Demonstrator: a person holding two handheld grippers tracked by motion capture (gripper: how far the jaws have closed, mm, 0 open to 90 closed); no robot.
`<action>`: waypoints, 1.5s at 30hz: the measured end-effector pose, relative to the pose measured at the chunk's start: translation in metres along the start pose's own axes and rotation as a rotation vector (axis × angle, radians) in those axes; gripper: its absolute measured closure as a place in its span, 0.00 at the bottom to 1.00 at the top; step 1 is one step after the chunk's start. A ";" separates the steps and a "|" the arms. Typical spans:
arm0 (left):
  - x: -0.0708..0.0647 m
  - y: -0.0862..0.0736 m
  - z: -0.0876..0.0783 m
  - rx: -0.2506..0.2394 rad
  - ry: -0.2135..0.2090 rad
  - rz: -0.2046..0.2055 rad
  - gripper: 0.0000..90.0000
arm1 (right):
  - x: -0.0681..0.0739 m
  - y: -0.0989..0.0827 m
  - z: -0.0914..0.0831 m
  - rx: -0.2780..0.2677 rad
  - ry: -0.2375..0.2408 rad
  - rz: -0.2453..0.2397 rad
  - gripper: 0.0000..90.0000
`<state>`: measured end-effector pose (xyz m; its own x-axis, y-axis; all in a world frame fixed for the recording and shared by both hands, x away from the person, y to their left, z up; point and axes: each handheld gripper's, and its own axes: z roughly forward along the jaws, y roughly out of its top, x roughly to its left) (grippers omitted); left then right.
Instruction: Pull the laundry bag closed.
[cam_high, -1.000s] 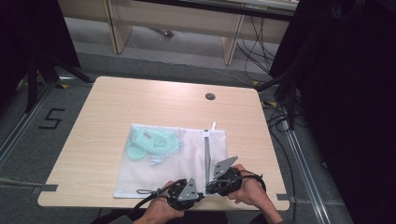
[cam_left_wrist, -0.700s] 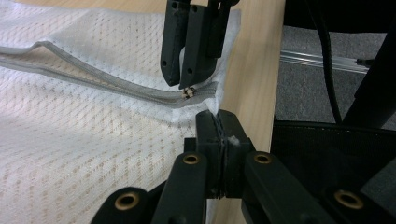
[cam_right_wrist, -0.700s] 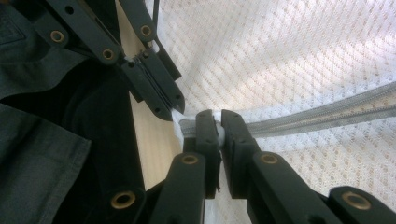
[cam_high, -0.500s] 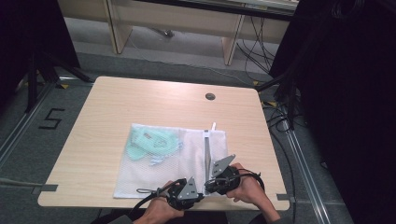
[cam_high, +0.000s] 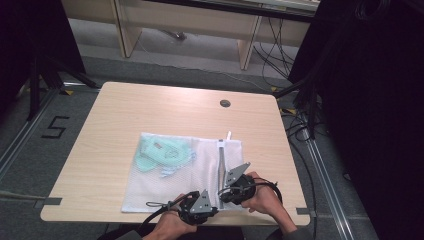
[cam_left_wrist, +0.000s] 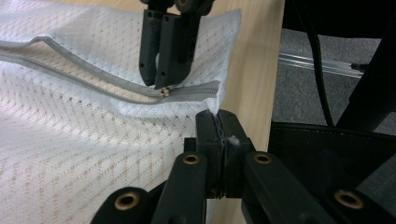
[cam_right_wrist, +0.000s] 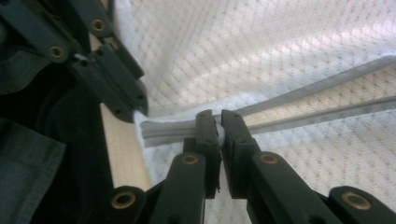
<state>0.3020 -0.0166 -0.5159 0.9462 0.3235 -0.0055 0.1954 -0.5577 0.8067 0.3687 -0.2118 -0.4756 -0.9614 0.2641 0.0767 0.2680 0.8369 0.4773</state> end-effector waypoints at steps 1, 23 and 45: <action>-0.001 0.000 0.001 -0.008 -0.001 -0.007 0.98 | -0.001 0.000 0.000 0.004 -0.002 0.000 0.96; -0.001 0.000 0.000 0.003 -0.013 -0.005 0.98 | -0.019 0.006 0.005 0.025 -0.032 0.011 0.96; -0.002 -0.001 0.000 0.015 -0.028 -0.007 0.98 | -0.044 0.012 0.005 0.003 -0.098 0.027 0.96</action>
<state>0.2999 -0.0170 -0.5166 0.9516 0.3062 -0.0278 0.2057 -0.5670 0.7976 0.4143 -0.2111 -0.4777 -0.9433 0.3318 0.0030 0.2935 0.8301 0.4740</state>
